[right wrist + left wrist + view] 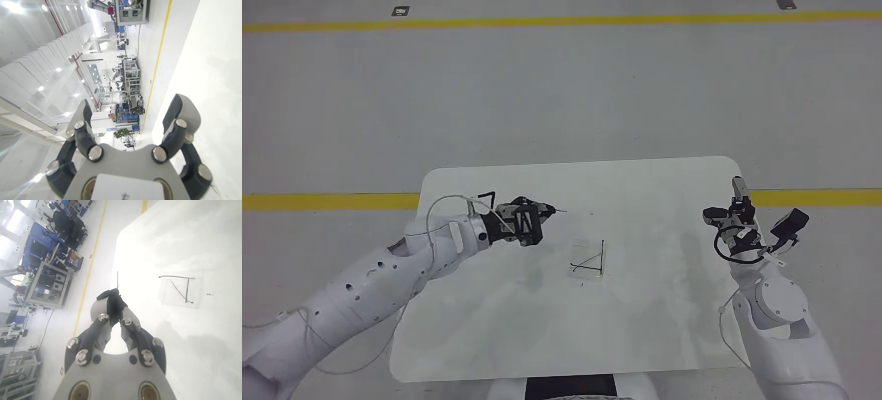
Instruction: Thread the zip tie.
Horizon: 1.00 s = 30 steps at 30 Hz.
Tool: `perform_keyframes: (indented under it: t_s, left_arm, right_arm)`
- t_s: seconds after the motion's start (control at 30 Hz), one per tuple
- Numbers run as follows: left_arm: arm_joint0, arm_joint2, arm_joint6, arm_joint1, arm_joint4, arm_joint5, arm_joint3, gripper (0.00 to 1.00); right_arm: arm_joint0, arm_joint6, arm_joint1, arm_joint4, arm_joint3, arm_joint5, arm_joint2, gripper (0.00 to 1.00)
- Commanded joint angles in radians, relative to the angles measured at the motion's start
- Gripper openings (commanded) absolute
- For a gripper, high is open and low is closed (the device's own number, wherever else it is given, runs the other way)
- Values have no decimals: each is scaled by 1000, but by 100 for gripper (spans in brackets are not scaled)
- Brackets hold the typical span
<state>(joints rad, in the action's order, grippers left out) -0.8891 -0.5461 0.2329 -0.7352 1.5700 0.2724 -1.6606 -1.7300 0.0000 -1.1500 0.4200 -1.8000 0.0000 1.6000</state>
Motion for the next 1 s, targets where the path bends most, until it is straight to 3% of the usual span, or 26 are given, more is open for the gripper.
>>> perform_keyframes:
  t_s: [0.0, 0.23, 0.3, 0.43, 0.53, 0.63, 0.67, 0.83, 0.9, 0.97]
  left_arm:
    - [0, 0, -3, 0, 0, -1, 1, 0]
    - [0, 0, -8, 0, 0, -2, 2, 0]
    - [15, 21, -65, 0, 0, -10, 3, 0]
    - [86, 101, -36, 8, 0, -78, 20, 0]
    - [165, 209, -18, 20, 0, -171, 39, 0]
    - [268, 348, 15, 30, 0, -276, 67, 0]
    - [295, 376, 36, 32, 0, -309, 75, 0]
    - [298, 376, 119, 37, 0, -361, 103, 0]
    - [293, 376, 172, 37, 0, -361, 110, 0]
    - [294, 376, 184, 37, 0, -355, 114, 0]
  right_arm:
    - [0, 0, 0, 0, 0, 0, 0, 100]
    - [0, 0, 0, 0, 0, 0, 0, 100]
    - [0, 0, 0, 0, 0, 0, 0, 100]
    - [4, 6, -1, 0, -6, -4, -2, 100]
    - [9, 72, 0, -52, -39, -18, -26, 100]
    - [11, 148, 0, -93, -76, -17, -64, 100]
    - [13, 176, 1, -115, -81, -12, -78, 100]
    - [43, 245, -1, -191, -85, -7, -148, 100]
    - [59, 265, -6, -171, -79, -17, -181, 100]
    - [66, 300, -6, -170, -76, -35, -194, 100]
